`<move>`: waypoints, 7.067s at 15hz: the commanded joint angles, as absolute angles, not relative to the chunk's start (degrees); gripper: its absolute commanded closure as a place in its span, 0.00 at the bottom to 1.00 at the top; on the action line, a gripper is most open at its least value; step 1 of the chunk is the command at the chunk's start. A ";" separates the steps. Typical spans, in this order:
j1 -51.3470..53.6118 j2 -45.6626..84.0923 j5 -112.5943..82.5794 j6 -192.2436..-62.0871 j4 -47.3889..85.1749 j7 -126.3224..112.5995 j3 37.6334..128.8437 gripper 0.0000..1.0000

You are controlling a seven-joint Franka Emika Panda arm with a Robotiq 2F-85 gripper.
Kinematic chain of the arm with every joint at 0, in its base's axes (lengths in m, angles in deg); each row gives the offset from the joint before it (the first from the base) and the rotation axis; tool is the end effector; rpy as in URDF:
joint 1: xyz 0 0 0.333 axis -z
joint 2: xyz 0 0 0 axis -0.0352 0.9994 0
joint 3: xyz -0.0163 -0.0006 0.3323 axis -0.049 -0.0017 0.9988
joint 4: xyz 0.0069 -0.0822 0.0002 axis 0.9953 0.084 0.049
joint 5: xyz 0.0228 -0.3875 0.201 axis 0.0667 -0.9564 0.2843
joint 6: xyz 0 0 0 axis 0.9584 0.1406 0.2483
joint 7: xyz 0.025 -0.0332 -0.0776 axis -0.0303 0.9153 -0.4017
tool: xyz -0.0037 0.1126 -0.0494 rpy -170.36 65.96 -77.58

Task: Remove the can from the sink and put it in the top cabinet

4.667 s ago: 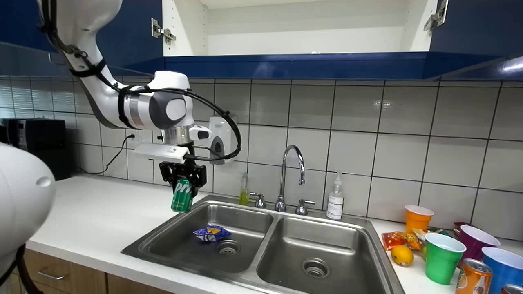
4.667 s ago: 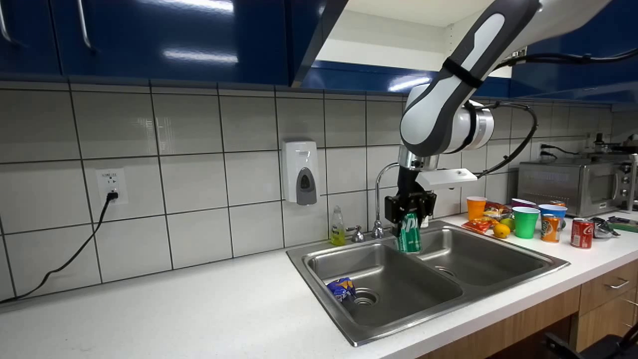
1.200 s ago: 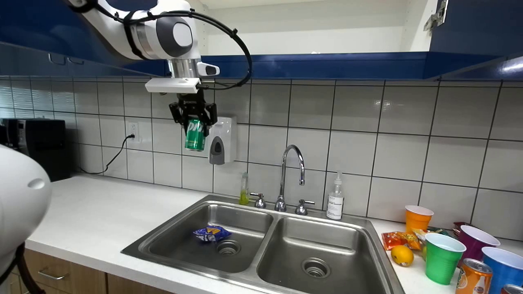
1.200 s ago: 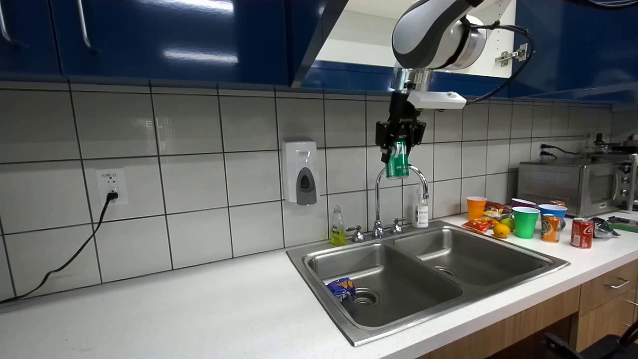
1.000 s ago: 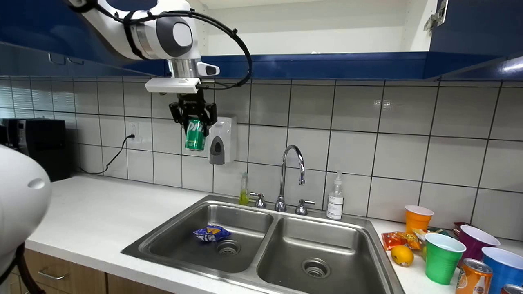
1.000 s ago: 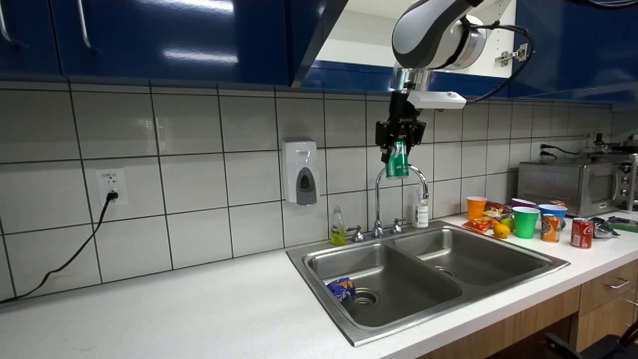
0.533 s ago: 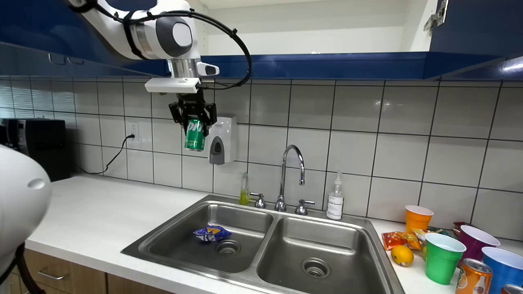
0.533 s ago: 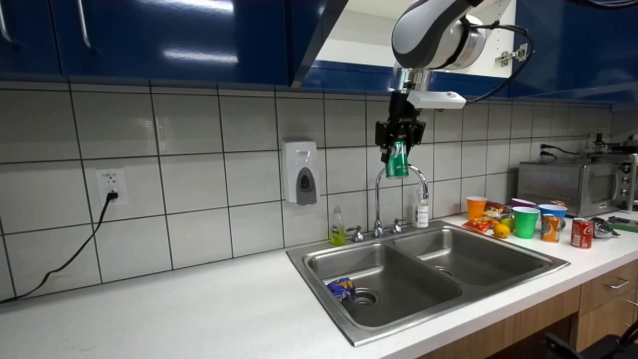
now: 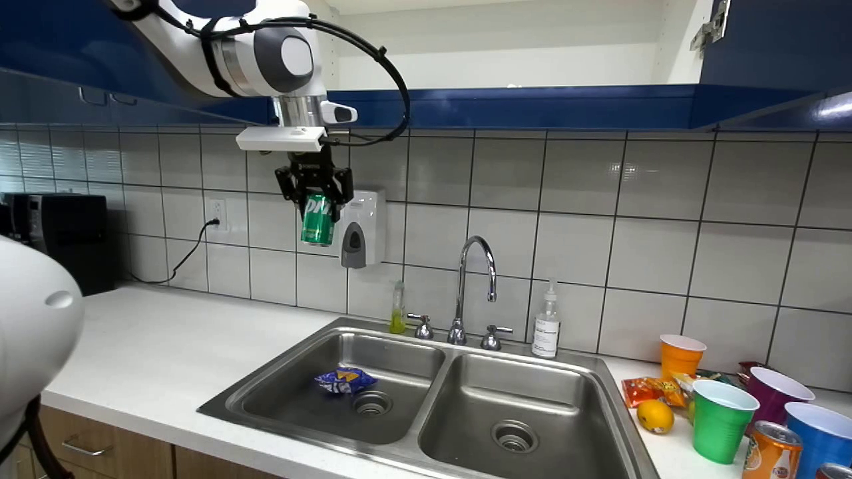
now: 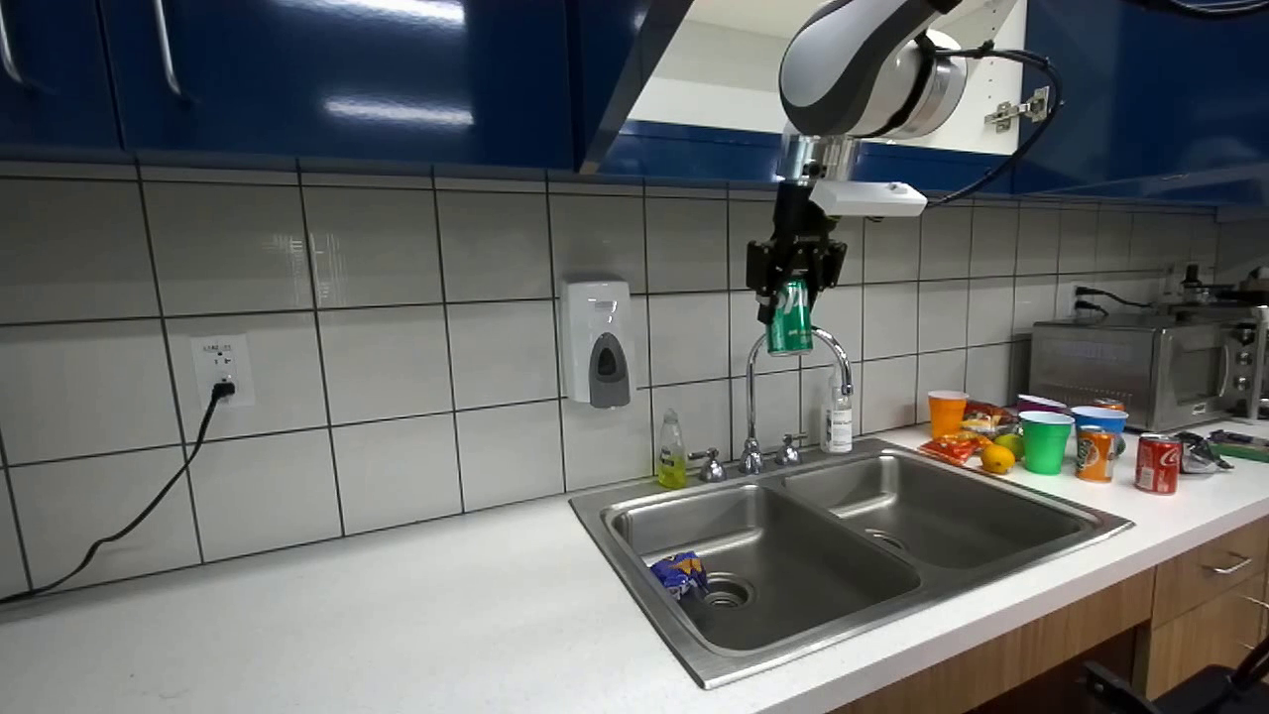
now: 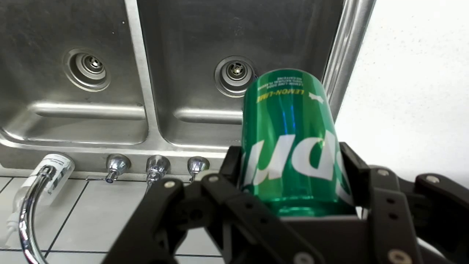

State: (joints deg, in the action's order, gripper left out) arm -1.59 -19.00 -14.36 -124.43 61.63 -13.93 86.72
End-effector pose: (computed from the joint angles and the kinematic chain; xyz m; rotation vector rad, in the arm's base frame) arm 0.5014 0.0259 0.4887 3.0674 0.1835 0.4990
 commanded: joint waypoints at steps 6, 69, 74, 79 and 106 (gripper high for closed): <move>-0.95 -18.99 -14.04 -124.34 61.55 -14.15 87.32 0.35; -2.06 -20.03 -14.59 -99.83 33.07 -17.30 89.13 0.60; -2.14 -19.77 -15.11 -99.49 31.18 -17.67 89.58 0.60; -2.11 -19.74 -15.53 -99.56 29.91 -17.85 89.84 0.60; -2.25 -19.47 -17.95 -99.89 25.01 -19.18 90.93 0.60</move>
State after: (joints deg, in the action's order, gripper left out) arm -2.39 -20.07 -16.60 -101.52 27.72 -17.91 90.39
